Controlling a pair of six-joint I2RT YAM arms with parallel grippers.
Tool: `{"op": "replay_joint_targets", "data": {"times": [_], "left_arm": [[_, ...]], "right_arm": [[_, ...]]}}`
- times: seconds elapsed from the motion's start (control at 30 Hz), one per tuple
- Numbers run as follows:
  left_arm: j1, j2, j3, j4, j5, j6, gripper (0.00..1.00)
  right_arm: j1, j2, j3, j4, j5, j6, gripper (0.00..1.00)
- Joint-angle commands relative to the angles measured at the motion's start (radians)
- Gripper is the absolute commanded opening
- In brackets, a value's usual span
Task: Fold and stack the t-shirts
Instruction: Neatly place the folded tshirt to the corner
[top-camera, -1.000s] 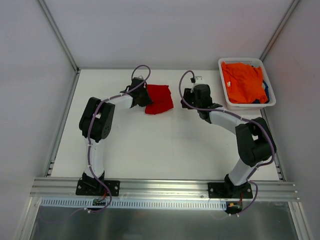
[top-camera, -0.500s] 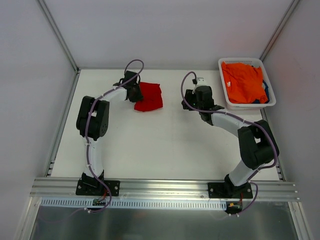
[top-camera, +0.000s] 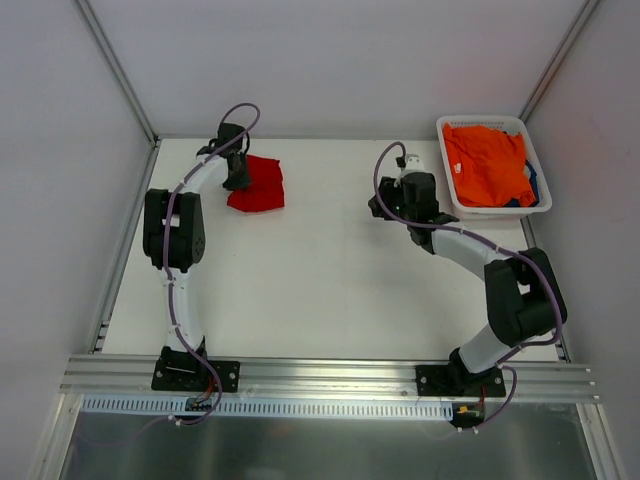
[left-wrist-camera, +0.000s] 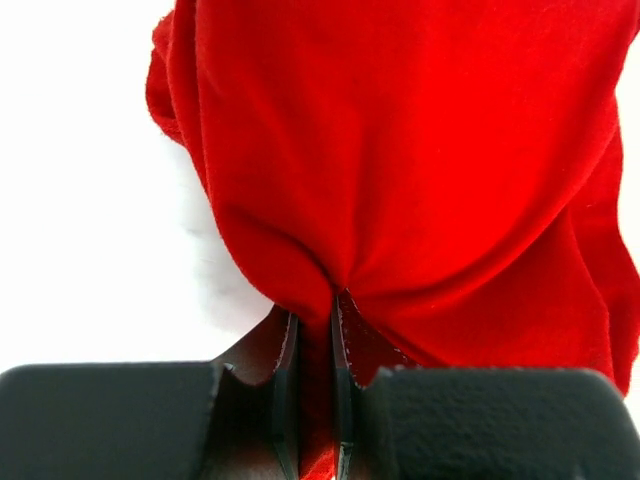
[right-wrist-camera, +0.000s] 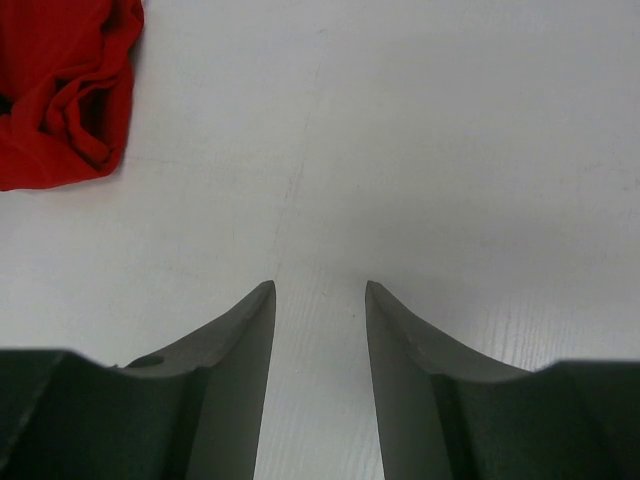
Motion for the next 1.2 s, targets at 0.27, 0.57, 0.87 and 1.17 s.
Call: {"op": "replay_joint_targets", "data": {"times": [0.27, 0.57, 0.87, 1.17], "left_arm": [[0.071, 0.044, 0.135, -0.038, -0.135, 0.213, 0.0], [0.133, 0.102, 0.205, -0.038, -0.22, 0.309, 0.0], [0.177, 0.176, 0.34, -0.036, -0.287, 0.404, 0.0], [0.205, 0.256, 0.454, -0.036, -0.327, 0.503, 0.0]], "right_arm": [[-0.041, -0.07, -0.039, 0.088, -0.075, 0.068, 0.44], [-0.067, -0.07, -0.054, 0.116, -0.118, 0.088, 0.43], [-0.078, -0.056, -0.08, 0.163, -0.149, 0.133, 0.43], [-0.082, -0.053, -0.096, 0.187, -0.169, 0.15, 0.43]]}}
